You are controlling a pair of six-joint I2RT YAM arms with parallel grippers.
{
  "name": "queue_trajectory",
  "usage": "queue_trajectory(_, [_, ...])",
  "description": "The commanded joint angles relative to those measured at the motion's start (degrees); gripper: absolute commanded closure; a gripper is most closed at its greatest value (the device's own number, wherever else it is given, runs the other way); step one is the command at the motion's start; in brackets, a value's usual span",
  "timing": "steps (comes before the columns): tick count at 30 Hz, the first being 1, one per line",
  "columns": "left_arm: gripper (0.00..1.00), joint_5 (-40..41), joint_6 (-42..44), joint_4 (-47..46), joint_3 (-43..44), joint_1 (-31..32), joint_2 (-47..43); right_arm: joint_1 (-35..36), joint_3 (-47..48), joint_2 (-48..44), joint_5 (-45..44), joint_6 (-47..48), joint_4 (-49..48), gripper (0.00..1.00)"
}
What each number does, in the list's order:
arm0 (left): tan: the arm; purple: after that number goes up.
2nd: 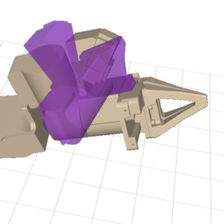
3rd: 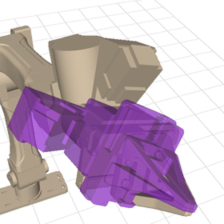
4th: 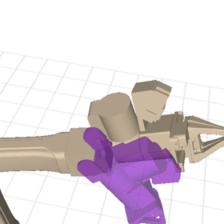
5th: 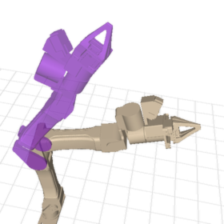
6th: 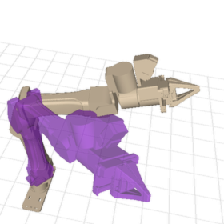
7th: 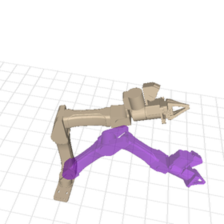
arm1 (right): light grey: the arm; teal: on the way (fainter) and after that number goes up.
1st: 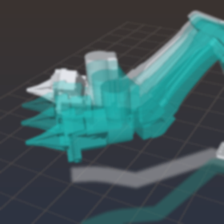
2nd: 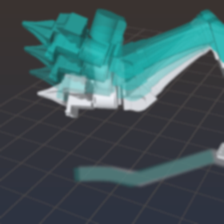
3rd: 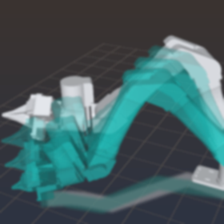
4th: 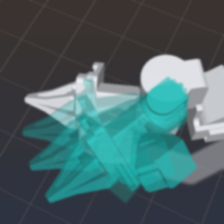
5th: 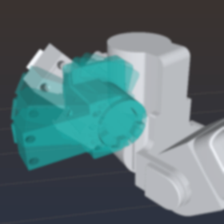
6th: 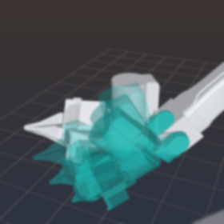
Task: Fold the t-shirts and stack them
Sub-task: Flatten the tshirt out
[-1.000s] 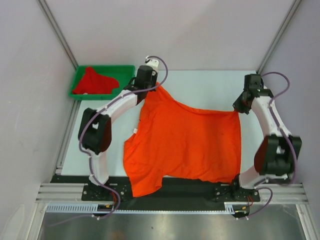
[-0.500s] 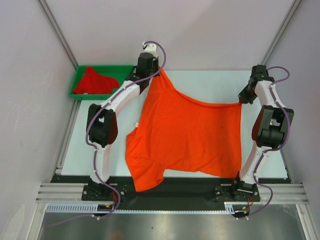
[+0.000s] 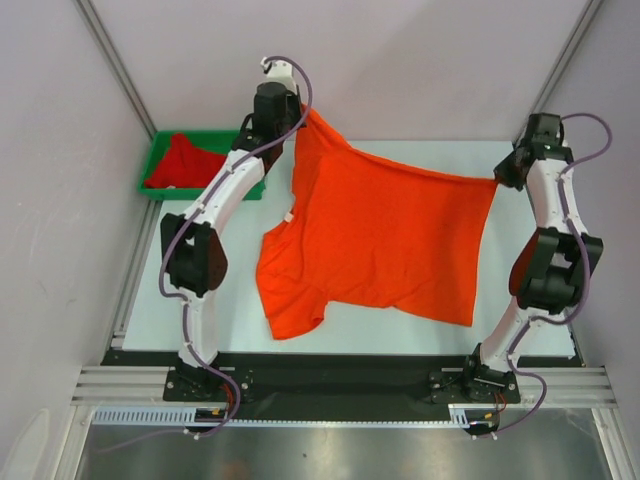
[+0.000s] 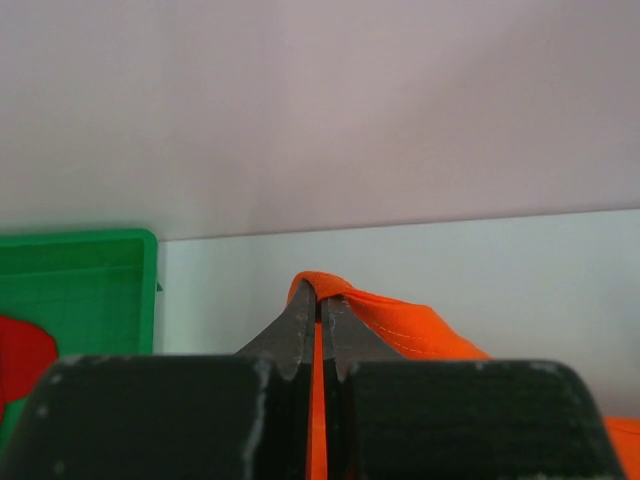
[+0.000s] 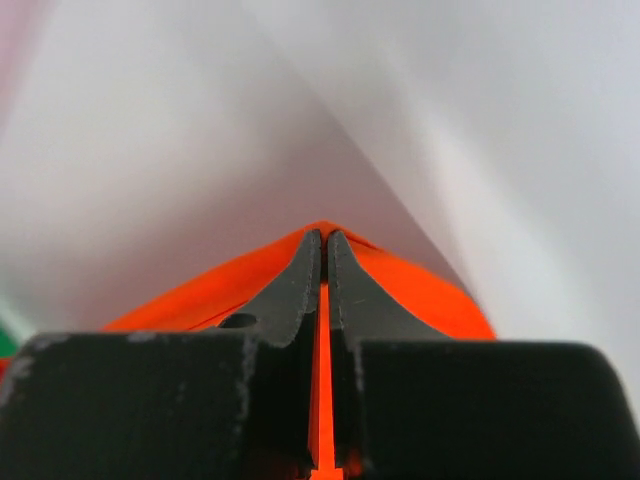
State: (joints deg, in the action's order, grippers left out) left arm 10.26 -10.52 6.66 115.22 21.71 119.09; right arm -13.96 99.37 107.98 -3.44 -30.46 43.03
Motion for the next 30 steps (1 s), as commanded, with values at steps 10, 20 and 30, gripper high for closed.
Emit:
queue_trajectory(10, [1.00,-3.6,0.1,-5.8,6.9,-0.4,-24.5,-0.2,0.5,-31.4,1.7,1.1,-29.0,1.00])
queue_trajectory(20, [1.00,-4.8,-0.1,-11.9,0.8,-0.4,-43.7,-0.3,6.2,-46.5,-1.7,7.2,-34.8,1.00])
queue_trajectory(30, [1.00,-3.8,1.7,-15.4,0.7,-0.4,-50.1,1.4,12.8,-48.0,-6.7,10.3,-33.1,1.00])
